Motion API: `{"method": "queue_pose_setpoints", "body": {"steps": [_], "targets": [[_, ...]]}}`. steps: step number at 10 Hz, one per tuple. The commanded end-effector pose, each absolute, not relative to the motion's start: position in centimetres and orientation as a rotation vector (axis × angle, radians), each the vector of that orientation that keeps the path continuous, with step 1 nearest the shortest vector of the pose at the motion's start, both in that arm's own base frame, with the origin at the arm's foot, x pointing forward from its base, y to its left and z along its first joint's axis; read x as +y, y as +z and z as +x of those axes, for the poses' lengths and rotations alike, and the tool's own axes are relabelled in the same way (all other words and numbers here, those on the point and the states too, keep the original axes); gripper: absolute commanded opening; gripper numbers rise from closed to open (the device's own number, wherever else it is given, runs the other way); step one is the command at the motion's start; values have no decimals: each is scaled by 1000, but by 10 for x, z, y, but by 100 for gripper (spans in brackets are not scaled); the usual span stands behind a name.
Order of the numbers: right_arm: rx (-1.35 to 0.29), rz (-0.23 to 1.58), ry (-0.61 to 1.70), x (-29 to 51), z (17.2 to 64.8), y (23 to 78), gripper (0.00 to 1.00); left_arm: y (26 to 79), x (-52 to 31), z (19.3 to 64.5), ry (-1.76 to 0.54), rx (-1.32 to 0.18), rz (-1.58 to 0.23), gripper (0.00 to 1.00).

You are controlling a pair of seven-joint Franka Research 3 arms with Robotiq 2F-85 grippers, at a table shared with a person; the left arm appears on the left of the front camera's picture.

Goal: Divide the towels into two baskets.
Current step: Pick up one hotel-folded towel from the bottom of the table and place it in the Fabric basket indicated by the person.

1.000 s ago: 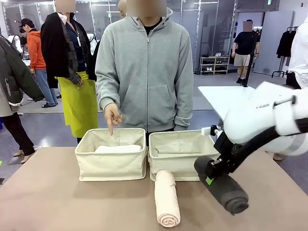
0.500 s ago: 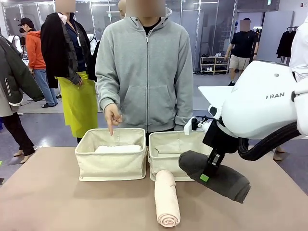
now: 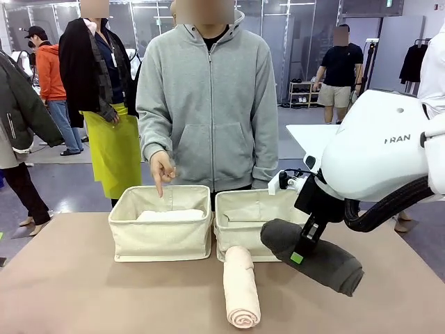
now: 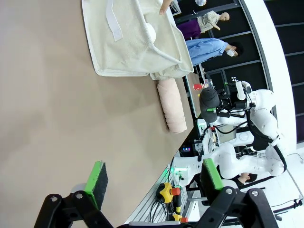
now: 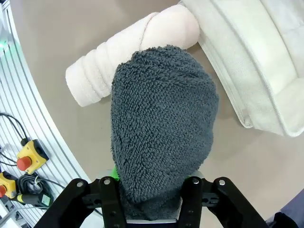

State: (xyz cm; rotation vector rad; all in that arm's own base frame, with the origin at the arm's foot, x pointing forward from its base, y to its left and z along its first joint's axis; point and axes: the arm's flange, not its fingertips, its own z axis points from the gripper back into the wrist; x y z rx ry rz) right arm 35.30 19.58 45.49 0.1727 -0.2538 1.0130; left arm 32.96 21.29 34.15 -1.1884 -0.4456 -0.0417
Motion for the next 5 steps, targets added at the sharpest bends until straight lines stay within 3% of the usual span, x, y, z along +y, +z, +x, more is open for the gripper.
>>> {"method": "queue_pose_setpoints", "body": {"steps": [1, 5], "targets": [[-254, 173, 1015, 196, 353, 455, 42, 347, 214, 326, -36, -432, -1185, 100], [-185, 5, 1373, 314, 431, 504, 42, 347, 214, 326, -36, -432, -1185, 100]]}}
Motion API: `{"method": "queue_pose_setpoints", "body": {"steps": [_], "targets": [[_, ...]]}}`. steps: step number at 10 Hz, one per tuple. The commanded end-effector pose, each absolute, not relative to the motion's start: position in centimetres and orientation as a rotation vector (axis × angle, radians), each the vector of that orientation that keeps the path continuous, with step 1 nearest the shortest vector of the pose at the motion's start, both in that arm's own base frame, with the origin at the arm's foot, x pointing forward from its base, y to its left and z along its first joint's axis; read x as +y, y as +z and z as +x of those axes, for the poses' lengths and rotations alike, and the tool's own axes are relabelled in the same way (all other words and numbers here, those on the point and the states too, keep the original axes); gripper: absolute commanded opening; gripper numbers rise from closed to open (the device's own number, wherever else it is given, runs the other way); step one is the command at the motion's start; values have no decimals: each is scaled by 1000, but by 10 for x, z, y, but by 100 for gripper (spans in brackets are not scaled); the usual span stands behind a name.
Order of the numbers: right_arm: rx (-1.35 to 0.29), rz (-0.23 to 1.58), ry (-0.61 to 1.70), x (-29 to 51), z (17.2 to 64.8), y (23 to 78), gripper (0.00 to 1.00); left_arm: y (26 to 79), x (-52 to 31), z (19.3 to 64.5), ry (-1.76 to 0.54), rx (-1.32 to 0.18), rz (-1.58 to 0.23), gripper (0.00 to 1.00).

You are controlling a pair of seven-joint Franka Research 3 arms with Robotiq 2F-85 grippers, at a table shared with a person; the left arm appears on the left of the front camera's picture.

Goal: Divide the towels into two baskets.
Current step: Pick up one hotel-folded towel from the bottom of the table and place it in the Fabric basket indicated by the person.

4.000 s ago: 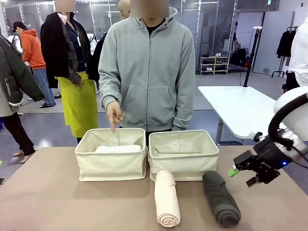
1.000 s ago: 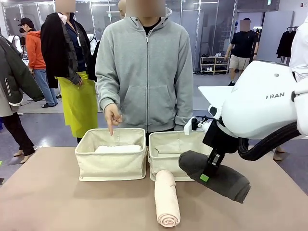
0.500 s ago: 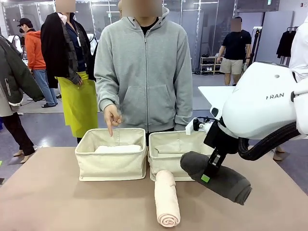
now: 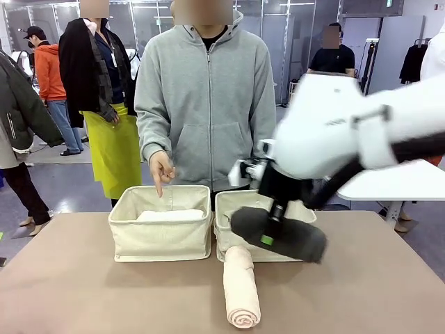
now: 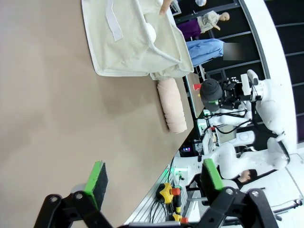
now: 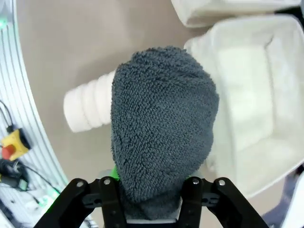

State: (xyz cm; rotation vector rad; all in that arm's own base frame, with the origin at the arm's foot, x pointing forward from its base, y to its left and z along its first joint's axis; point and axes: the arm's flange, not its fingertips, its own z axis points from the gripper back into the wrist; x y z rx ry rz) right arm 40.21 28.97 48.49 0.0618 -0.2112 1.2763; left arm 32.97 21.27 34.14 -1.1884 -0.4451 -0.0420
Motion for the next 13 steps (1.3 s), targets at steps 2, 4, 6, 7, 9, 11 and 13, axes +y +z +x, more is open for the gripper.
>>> {"method": "queue_pose_setpoints", "body": {"steps": [2, 4, 6, 7, 9, 11, 13], "targets": [[-146, -83, 1484, 368, 460, 521, 42, 347, 214, 326, -36, -432, -1185, 100], [-168, -86, 1552, 417, 482, 536, 42, 347, 214, 326, -36, -432, -1185, 100], [-151, -101, 1622, 473, 502, 535, 42, 347, 214, 326, -36, -432, -1185, 100], [-176, -130, 1625, 492, 509, 529, 42, 347, 214, 326, -36, -432, -1185, 100], [-296, -166, 1663, 516, 515, 506, 42, 347, 214, 326, -36, -432, -1185, 100], [-409, -207, 1688, 525, 521, 477, 42, 347, 214, 326, -36, -432, -1185, 100], [-496, -173, 1691, 527, 528, 462, 42, 347, 214, 326, -36, -432, -1185, 100]]}}
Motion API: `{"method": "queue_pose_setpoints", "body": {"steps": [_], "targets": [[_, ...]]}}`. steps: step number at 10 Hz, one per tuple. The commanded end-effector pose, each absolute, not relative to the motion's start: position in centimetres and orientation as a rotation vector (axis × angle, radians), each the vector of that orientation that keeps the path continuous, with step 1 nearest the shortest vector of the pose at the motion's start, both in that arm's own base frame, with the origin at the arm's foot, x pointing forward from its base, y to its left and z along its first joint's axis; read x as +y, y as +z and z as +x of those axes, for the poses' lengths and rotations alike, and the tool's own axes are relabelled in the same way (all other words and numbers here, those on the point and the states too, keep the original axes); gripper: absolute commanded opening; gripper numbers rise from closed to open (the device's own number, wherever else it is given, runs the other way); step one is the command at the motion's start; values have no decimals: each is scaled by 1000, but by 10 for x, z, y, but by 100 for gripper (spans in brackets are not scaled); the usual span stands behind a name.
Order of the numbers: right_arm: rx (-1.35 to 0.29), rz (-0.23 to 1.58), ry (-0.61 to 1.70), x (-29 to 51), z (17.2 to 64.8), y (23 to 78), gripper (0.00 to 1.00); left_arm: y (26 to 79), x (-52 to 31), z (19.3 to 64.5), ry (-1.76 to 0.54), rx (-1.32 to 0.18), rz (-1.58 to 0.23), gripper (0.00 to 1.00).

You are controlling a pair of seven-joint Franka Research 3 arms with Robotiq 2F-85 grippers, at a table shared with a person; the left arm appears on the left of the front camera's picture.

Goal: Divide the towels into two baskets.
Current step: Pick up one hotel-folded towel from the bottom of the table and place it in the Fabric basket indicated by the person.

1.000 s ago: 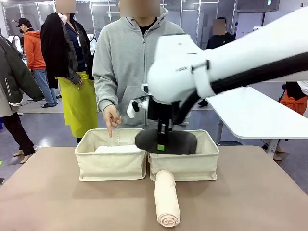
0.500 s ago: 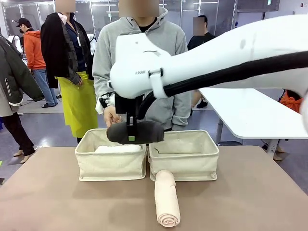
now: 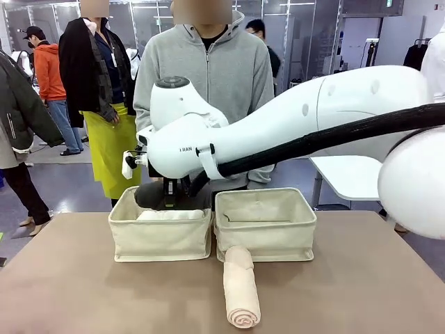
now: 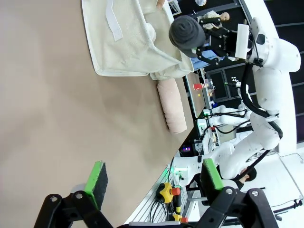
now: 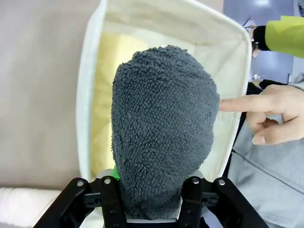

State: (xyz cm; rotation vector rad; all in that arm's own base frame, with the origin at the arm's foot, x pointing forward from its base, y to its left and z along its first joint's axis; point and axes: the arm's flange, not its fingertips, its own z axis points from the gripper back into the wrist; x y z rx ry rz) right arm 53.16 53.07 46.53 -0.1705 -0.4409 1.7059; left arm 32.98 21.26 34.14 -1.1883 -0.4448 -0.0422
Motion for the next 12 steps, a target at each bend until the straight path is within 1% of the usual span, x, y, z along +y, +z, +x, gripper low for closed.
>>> {"method": "queue_pose_setpoints", "body": {"steps": [1, 4, 5, 6, 7, 12], "targets": [[-522, -191, 1730, 532, 529, 452, 42, 347, 214, 326, -36, -432, -1185, 100], [-522, -205, 1725, 535, 535, 435, 42, 347, 214, 326, -36, -432, -1185, 100], [-519, -213, 1728, 535, 536, 433, 66, 347, 214, 326, -36, -432, -1185, 100], [-522, -215, 1725, 535, 536, 433, 81, 347, 214, 326, -36, -432, -1185, 100], [-520, -214, 1725, 536, 535, 434, 100, 347, 214, 326, -36, -432, -1185, 100], [-527, -193, 1695, 531, 534, 442, 100, 347, 214, 326, -36, -432, -1185, 100]]}}
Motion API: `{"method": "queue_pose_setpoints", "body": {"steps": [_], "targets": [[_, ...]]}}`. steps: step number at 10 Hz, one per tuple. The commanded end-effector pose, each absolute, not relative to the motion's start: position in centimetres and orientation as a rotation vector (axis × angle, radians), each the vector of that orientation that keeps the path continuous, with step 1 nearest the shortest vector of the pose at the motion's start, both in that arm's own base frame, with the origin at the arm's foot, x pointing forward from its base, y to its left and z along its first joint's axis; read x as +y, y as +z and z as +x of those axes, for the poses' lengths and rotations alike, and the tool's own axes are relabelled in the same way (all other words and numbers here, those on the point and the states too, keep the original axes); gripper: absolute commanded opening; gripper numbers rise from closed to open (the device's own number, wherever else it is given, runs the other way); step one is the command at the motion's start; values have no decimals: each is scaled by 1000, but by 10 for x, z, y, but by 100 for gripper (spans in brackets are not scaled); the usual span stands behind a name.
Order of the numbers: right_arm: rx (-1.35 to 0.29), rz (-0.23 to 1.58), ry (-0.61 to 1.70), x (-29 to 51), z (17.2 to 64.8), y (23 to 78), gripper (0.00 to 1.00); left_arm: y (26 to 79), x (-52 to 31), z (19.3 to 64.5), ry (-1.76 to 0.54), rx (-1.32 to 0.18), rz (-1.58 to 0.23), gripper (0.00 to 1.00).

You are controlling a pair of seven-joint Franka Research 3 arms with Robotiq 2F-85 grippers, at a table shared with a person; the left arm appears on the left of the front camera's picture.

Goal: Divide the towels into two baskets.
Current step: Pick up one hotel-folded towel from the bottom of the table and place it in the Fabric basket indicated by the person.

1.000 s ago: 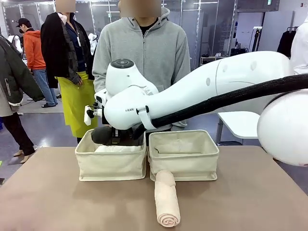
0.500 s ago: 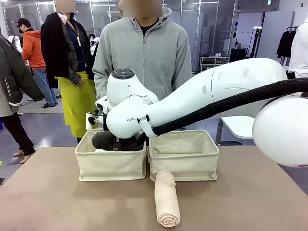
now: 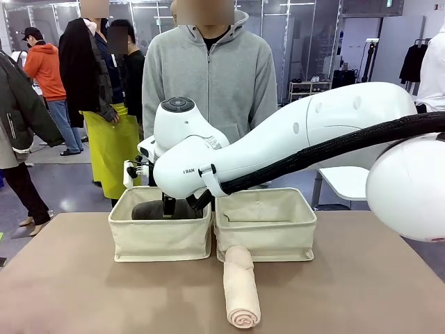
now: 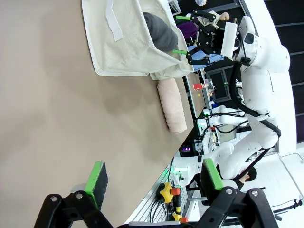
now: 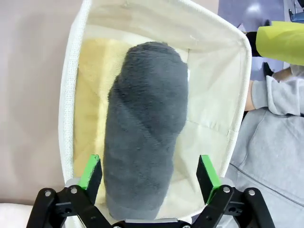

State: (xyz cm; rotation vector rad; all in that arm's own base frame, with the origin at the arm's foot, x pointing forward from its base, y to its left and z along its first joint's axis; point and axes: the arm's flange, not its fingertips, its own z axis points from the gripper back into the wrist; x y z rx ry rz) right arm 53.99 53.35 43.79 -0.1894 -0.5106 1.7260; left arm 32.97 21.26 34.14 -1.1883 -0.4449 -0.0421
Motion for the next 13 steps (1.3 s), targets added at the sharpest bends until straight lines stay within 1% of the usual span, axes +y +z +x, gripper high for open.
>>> {"method": "queue_pose_setpoints", "body": {"steps": [1, 2, 13], "targets": [[-517, -221, 1665, 520, 534, 441, 100, 347, 214, 326, -36, -432, -1185, 100], [-511, -189, 1726, 533, 540, 438, 100, 347, 214, 326, -36, -432, -1185, 100], [-511, -189, 1726, 533, 540, 438, 100, 347, 214, 326, -36, -432, -1185, 100]]}}
